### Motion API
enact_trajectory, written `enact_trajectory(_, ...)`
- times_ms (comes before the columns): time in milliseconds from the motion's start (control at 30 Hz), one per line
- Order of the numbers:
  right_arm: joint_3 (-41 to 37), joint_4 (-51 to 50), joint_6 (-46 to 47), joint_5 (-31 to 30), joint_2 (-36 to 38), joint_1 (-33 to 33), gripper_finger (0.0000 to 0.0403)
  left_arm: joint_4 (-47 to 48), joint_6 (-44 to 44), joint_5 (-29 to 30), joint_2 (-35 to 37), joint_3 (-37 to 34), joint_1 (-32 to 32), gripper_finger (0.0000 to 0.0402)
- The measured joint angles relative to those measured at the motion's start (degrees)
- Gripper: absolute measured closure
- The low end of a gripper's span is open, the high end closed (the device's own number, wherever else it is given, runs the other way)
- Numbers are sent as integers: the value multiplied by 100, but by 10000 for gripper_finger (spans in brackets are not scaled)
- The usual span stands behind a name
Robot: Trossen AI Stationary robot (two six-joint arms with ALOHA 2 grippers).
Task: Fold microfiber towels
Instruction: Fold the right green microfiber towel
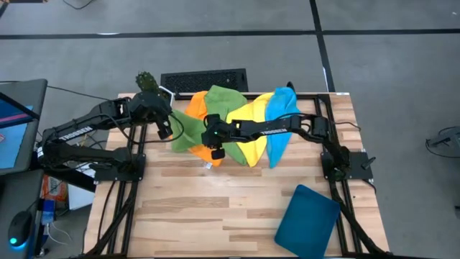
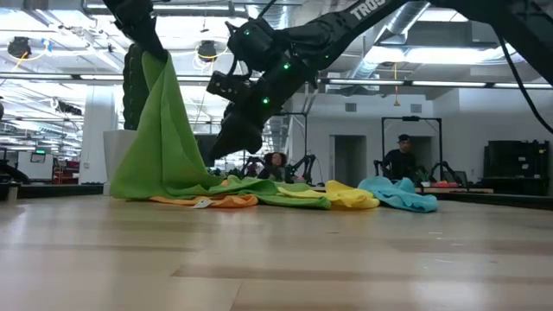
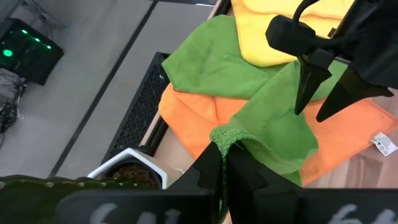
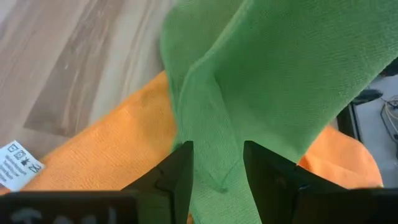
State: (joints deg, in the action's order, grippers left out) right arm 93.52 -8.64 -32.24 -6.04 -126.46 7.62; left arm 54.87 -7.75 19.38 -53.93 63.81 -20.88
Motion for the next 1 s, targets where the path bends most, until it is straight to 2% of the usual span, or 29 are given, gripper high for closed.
enact_trajectory(267,-16,114,-179,-139,-342,-11,239,-11,0,9,0,0,0,401)
enact_trajectory(1000,-5,183,-126,-112,-320,153,261,-35,0,11,0,0,0,401)
